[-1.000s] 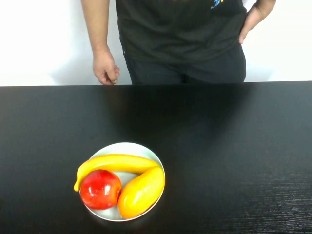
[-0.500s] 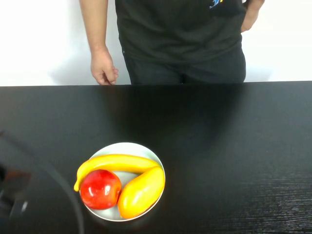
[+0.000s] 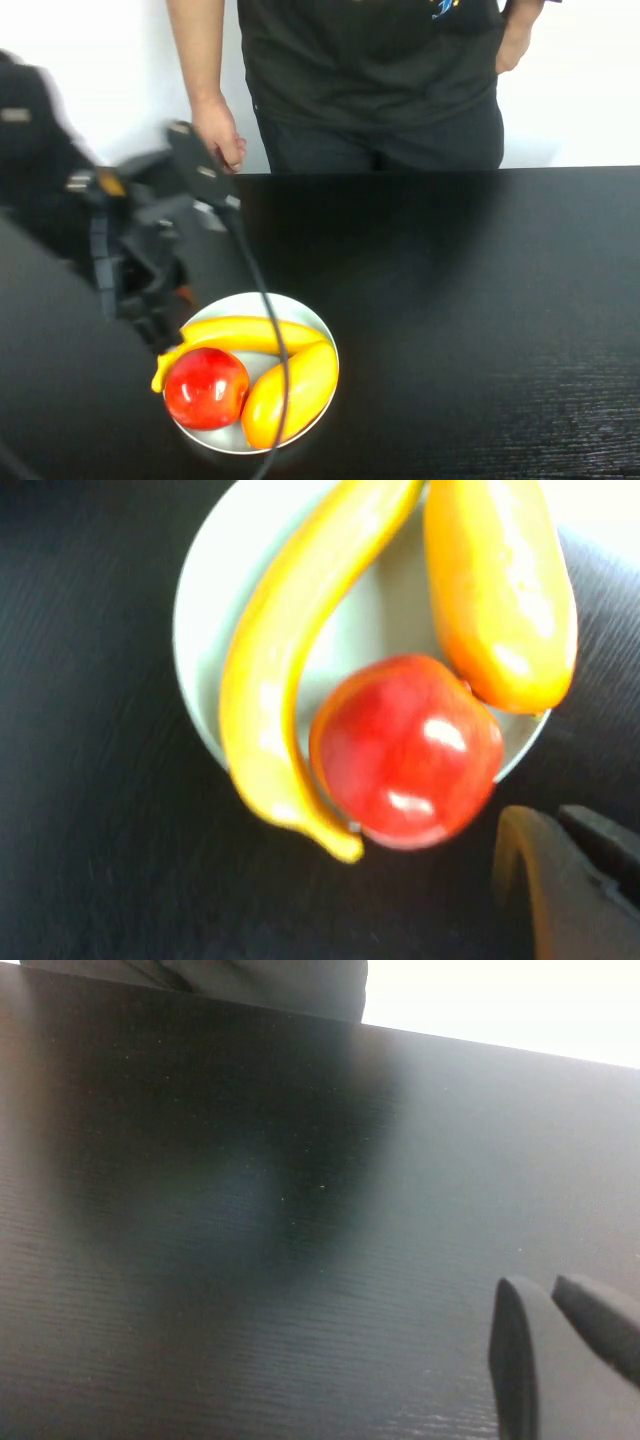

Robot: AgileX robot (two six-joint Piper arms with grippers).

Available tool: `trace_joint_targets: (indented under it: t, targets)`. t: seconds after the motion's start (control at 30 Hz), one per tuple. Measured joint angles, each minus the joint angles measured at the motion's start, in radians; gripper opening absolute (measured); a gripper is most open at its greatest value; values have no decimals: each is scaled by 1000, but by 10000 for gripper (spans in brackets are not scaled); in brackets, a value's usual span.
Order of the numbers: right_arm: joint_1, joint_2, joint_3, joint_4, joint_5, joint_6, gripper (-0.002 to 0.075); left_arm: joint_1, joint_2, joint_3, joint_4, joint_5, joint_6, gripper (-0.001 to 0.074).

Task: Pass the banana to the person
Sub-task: Pick up the banana

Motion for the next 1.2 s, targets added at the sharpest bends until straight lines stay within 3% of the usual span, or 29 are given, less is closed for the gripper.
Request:
trace_joint_targets:
  t: [0.23, 0.33, 0.47, 0.57, 0.8, 1.2]
  targets:
    - [0, 0, 0, 0, 0, 0, -11, -94, 204, -61, 21, -64, 191, 28]
    - [0, 0, 0, 0, 0, 0, -11, -106, 259, -63, 38, -139, 214, 149]
    - [0, 0, 0, 0, 0, 0, -11, -107, 312, -63, 47, -178, 225, 421]
    - [0, 0, 0, 0, 0, 0, -11, -110, 335, -63, 47, -214, 260, 508]
    - [0, 0, 0, 0, 0, 0, -11, -110, 401, -65, 49, -249, 391, 536]
    - [0, 0, 0, 0, 0, 0, -11, -110, 477, -65, 106, -380, 412, 536]
